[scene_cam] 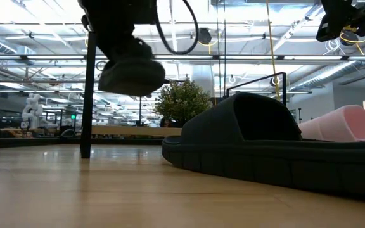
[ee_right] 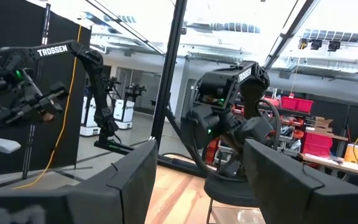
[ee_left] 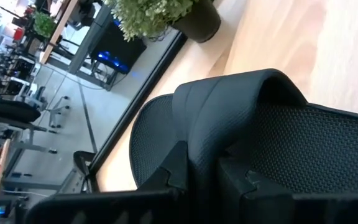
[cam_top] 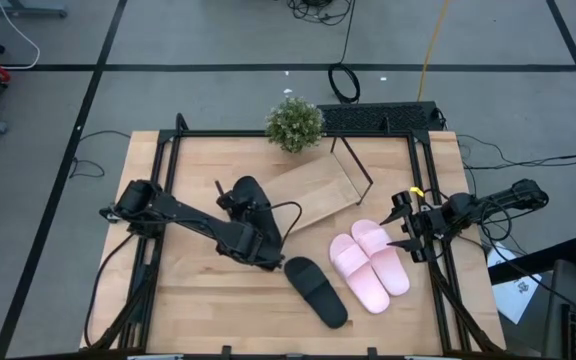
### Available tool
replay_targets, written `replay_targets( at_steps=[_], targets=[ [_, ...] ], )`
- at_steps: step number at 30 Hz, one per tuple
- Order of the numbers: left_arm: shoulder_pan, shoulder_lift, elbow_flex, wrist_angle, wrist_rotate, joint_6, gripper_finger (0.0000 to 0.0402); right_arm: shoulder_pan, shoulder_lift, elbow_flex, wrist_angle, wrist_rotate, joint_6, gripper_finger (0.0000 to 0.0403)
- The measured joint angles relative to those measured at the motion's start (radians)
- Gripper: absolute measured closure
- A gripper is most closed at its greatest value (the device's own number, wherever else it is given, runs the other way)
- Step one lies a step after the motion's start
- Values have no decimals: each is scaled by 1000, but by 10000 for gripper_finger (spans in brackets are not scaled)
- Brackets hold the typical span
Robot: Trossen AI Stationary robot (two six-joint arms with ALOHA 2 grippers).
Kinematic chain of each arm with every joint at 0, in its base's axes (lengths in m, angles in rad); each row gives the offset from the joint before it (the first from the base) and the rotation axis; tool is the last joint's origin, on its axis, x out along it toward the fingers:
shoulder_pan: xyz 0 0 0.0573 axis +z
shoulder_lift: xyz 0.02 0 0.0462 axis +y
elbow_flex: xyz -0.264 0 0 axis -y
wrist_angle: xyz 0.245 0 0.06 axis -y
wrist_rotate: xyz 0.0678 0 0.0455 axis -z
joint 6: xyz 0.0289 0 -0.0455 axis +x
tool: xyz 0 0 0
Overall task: Pick and place slides into the shelf
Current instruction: Put the left pair black slides on the shelf
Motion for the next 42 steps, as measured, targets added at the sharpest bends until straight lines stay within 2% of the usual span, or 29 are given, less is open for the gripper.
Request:
replay_targets(
  at_steps=[9,21,42],
  targets=[
    [7,0,-77,51,2,-9,367,0,0,0,3,0,0,177],
    [49,0,-78,83,9,75,367,0,0,0,2,0,0,177],
    [86,0,-78,92,97,199,367,0,0,0,2,0,1,177]
  ],
)
